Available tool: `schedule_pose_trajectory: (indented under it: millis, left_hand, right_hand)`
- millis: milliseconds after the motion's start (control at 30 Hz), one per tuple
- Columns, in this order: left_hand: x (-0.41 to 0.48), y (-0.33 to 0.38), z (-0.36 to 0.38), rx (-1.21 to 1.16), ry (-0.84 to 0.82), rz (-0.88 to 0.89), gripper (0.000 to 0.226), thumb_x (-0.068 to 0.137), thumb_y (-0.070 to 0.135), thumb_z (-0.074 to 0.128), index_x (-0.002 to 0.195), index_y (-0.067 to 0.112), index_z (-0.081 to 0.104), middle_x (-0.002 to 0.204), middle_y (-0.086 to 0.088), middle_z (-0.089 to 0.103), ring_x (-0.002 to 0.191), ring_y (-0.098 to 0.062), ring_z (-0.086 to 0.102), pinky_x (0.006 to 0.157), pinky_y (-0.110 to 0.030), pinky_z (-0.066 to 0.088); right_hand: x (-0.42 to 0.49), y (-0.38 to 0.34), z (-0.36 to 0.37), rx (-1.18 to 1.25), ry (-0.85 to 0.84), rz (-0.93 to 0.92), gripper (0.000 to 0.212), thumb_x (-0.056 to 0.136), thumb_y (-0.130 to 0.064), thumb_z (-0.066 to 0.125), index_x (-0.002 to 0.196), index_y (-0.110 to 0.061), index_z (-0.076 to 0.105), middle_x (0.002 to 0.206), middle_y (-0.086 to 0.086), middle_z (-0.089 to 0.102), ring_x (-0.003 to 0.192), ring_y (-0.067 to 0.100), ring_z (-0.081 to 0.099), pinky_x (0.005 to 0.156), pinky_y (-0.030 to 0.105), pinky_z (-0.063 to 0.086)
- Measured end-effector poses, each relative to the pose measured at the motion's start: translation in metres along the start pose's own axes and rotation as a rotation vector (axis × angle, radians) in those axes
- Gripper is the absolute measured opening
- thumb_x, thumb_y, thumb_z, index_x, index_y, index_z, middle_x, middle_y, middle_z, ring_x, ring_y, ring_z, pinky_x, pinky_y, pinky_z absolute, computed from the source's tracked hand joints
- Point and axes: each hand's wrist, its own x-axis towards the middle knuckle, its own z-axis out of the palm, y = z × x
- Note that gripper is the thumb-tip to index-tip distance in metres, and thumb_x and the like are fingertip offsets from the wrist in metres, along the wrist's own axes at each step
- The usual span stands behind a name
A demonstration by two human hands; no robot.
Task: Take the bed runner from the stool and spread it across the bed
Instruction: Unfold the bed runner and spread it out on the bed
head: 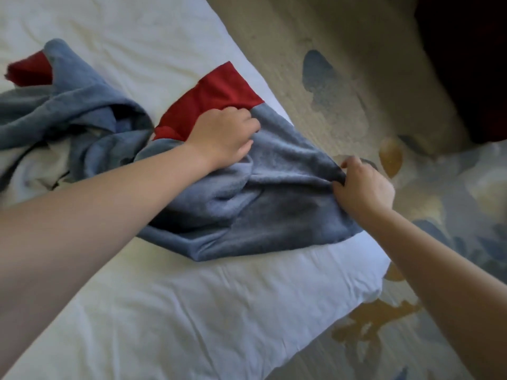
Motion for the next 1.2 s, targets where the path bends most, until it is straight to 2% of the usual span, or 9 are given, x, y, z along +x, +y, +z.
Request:
schedule_pose_trajectory:
  millis: [100,200,433,500,667,733,833,1033,1200]
  left_hand:
    - [-0.032,-0.032,-0.02,-0.001,0.085,-0.047,0.03,0.084,0.034,0.045,0.101,0.016,0.063,0.097,-0.007,0.063,0.086,-0.031,0.059,0.062,-0.041,0.049]
    - [-0.079,-0.066,-0.041,0.016,0.145,-0.144,0.031,0.085,0.033,0.044,0.104,0.016,0.063,0.098,-0.009,0.063,0.088,-0.033,0.059,0.064,-0.042,0.05]
    - [-0.229,-0.142,-0.058,0.15,0.008,-0.372,0.035,0.086,0.033,0.039,0.103,0.014,0.064,0.099,-0.009,0.063,0.088,-0.035,0.059,0.058,-0.04,0.048]
    - [-0.264,-0.156,-0.057,0.151,-0.037,-0.485,0.03,0.086,0.03,0.05,0.107,0.012,0.063,0.105,-0.012,0.062,0.092,-0.036,0.058,0.062,-0.041,0.047]
    - [-0.336,-0.18,-0.042,0.134,-0.176,-0.82,0.048,0.077,0.026,0.07,0.12,0.013,0.052,0.116,-0.018,0.051,0.098,-0.04,0.054,0.072,-0.047,0.048]
    - [-0.36,-0.189,-0.032,0.115,-0.211,-0.929,0.051,0.078,0.022,0.071,0.123,0.014,0.049,0.118,-0.019,0.048,0.1,-0.041,0.054,0.073,-0.048,0.048]
    - [-0.393,-0.199,-0.018,0.025,-0.236,-1.045,0.035,0.088,0.014,0.058,0.122,0.015,0.05,0.114,-0.019,0.051,0.095,-0.041,0.058,0.07,-0.047,0.049]
    - [-0.436,-0.18,0.002,-0.092,-0.166,-0.908,0.016,0.083,0.014,0.054,0.096,0.007,0.061,0.1,-0.017,0.059,0.083,-0.039,0.06,0.06,-0.041,0.047]
    - [-0.443,-0.18,-0.008,-0.095,-0.201,-0.829,0.022,0.083,0.02,0.053,0.102,0.015,0.061,0.102,-0.011,0.062,0.092,-0.034,0.062,0.064,-0.037,0.048]
  right_hand:
    - [-0.012,-0.042,-0.012,0.079,0.057,-0.096,0.036,0.087,-0.025,0.057,0.122,-0.016,0.049,0.121,0.011,0.055,0.11,0.033,0.052,0.076,0.038,0.044]
    - [-0.029,-0.105,-0.017,0.127,0.108,-0.35,0.035,0.087,-0.022,0.057,0.12,-0.016,0.053,0.118,0.01,0.056,0.106,0.034,0.055,0.082,0.043,0.047]
    - [-0.092,-0.265,-0.009,0.177,0.218,-0.805,0.015,0.077,-0.016,0.061,0.091,-0.013,0.066,0.092,0.009,0.061,0.087,0.035,0.058,0.067,0.041,0.045]
    - [-0.108,-0.295,-0.002,0.163,0.23,-0.857,0.012,0.078,-0.02,0.063,0.087,-0.013,0.066,0.089,0.009,0.061,0.084,0.034,0.058,0.063,0.039,0.041]
    - [-0.135,-0.334,0.023,-0.054,0.014,-0.809,0.045,0.085,-0.043,0.061,0.12,-0.016,0.052,0.115,0.007,0.055,0.106,0.028,0.051,0.073,0.036,0.041]
    - [-0.135,-0.34,0.031,-0.154,0.068,-0.755,0.042,0.086,-0.033,0.062,0.121,-0.014,0.05,0.116,0.009,0.057,0.106,0.031,0.052,0.074,0.037,0.044]
    - [-0.134,-0.343,0.039,-0.209,0.116,-0.69,0.031,0.086,-0.012,0.057,0.115,-0.01,0.05,0.107,0.013,0.062,0.103,0.034,0.055,0.066,0.036,0.043]
    - [-0.162,-0.335,0.044,-0.229,-0.048,-0.624,0.021,0.083,-0.008,0.055,0.104,-0.01,0.055,0.094,0.01,0.064,0.088,0.03,0.059,0.061,0.032,0.042]
    - [-0.206,-0.31,0.062,-0.419,-0.238,-0.718,0.022,0.088,-0.013,0.047,0.108,-0.017,0.055,0.105,0.002,0.063,0.099,0.021,0.058,0.073,0.031,0.046]
